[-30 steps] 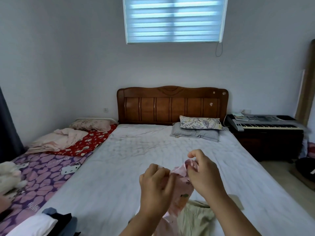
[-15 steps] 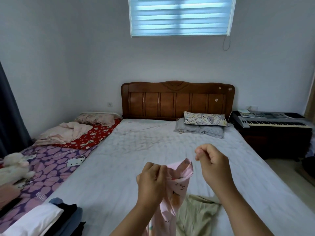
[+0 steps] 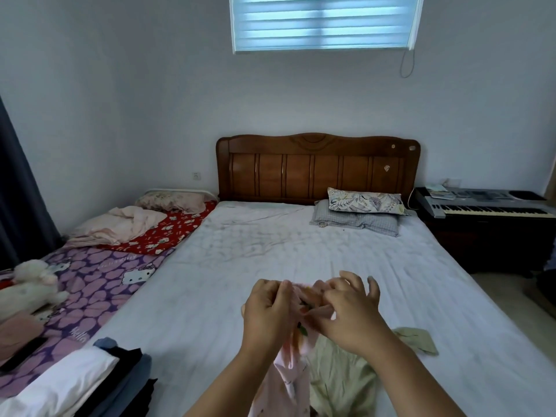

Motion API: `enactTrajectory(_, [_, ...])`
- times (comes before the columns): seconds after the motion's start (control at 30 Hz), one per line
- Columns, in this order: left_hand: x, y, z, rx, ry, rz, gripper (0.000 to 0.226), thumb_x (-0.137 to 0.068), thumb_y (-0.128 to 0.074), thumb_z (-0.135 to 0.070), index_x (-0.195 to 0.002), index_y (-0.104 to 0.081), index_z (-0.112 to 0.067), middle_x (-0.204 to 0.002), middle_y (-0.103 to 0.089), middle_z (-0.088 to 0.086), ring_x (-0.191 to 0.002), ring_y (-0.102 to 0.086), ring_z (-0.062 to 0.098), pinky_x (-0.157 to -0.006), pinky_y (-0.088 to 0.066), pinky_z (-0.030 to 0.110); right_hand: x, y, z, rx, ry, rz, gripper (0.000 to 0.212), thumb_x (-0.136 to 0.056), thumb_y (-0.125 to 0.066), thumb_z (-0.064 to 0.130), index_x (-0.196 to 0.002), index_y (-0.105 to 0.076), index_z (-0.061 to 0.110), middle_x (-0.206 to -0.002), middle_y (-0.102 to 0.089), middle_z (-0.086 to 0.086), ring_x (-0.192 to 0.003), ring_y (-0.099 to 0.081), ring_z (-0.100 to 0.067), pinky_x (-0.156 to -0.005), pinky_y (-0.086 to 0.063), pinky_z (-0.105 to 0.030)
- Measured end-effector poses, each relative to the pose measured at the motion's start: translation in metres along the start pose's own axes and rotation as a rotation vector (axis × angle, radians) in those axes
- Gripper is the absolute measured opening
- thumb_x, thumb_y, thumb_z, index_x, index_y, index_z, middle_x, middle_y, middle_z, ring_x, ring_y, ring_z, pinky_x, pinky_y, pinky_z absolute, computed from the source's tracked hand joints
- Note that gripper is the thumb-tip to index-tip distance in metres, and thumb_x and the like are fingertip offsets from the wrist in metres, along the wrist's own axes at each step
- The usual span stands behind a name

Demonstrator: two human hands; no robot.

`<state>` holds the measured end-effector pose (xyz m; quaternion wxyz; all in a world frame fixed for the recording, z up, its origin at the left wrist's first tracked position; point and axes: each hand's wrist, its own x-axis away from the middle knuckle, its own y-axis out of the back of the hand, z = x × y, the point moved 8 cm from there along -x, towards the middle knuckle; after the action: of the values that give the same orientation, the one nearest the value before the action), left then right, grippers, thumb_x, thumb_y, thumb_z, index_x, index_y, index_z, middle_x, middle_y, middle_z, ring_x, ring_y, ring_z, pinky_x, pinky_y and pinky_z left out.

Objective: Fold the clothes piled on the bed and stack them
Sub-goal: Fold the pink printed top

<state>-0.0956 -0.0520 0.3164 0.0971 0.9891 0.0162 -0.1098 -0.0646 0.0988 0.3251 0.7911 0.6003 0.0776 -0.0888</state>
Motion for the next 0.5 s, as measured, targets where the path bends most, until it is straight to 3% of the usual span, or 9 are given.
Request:
enactTrajectory(0.03, [0.0, 0.001, 0.003, -0.016, 0.001, -0.007, 0.033, -0.095, -0.053, -0.022, -0.064, -0.064, -0.018, -0.081, -0.058, -0.002, -0.08, -0.059, 0.013, -0.079, -0.044, 0.03, 0.0, 0.0, -0.001, 0.009, -0.025, 0.003, 0.015, -0.087, -0.05, 0.044, -0.089, -0.056, 0.031, -0.121, -0.048, 0.015, -0.136, -0.017, -0.011, -0.112, 0.003, -0.045])
enactTrajectory(0.1, [-0.001, 0.004, 0.009, -0.057, 0.004, -0.03, 0.033, -0.094, -0.054, -0.025, -0.063, -0.065, -0.028, -0.081, -0.058, -0.004, -0.08, -0.059, 0.008, -0.087, -0.045, 0.038, -0.001, 0.003, -0.002, -0.086, -0.052, -0.033, 0.024, -0.079, -0.058, 0.04, -0.066, -0.043, 0.026, -0.105, -0.05, 0.017, -0.126, -0.033, -0.008, -0.113, -0.008, -0.042])
enactTrajectory(0.2, [-0.001, 0.006, 0.017, -0.101, 0.01, -0.052, 0.031, -0.092, -0.057, -0.028, -0.063, -0.065, -0.033, -0.081, -0.057, -0.003, -0.077, -0.058, 0.003, -0.09, -0.045, 0.046, 0.003, 0.004, 0.0, -0.728, -0.121, 0.034, 0.047, -0.069, -0.072, 0.058, -0.068, -0.06, 0.012, -0.093, -0.065, 0.016, -0.104, -0.055, -0.001, -0.103, -0.035, -0.038])
enactTrajectory(0.27, [0.0, 0.005, 0.018, -0.094, 0.01, -0.041, 0.03, -0.091, -0.059, -0.031, -0.062, -0.066, -0.036, -0.082, -0.056, -0.002, -0.076, -0.058, 0.003, -0.09, -0.045, 0.046, 0.004, 0.002, -0.003, -0.991, -0.18, 0.025, 0.05, -0.075, -0.067, 0.055, -0.075, -0.067, 0.004, -0.079, -0.068, 0.005, -0.092, -0.065, -0.011, -0.087, -0.048, -0.034])
enactTrajectory(0.37, [-0.003, 0.006, 0.023, -0.101, 0.043, -0.046, 0.03, -0.09, -0.061, -0.033, -0.061, -0.069, -0.029, -0.08, -0.055, -0.003, -0.08, -0.058, 0.005, -0.091, -0.044, 0.044, 0.005, 0.004, -0.011, -1.085, -0.272, -0.074, 0.023, -0.074, -0.076, 0.03, -0.071, -0.063, 0.012, -0.095, -0.067, 0.002, -0.092, -0.065, -0.015, -0.071, -0.048, -0.027])
enactTrajectory(0.47, [-0.006, 0.013, 0.03, -0.166, 0.094, -0.04, 0.036, -0.091, -0.056, -0.026, -0.057, -0.06, -0.034, -0.081, -0.053, -0.008, -0.08, -0.058, 0.011, -0.09, -0.046, 0.043, 0.005, 0.011, -0.024, -1.086, -0.309, -0.179, 0.031, -0.074, -0.072, 0.01, -0.06, -0.045, 0.013, -0.107, -0.063, 0.006, -0.086, -0.066, -0.012, -0.067, -0.052, -0.023])
enactTrajectory(0.5, [-0.006, 0.013, 0.031, -0.178, 0.09, -0.01, 0.032, -0.09, -0.054, -0.018, -0.066, -0.059, -0.039, -0.087, -0.055, -0.01, -0.082, -0.059, 0.011, -0.089, -0.047, 0.04, 0.007, 0.017, -0.028, -1.011, -0.315, -0.222, 0.032, -0.078, -0.069, 0.005, -0.061, -0.043, 0.012, -0.106, -0.062, 0.008, -0.087, -0.065, -0.01, -0.069, -0.051, -0.022])
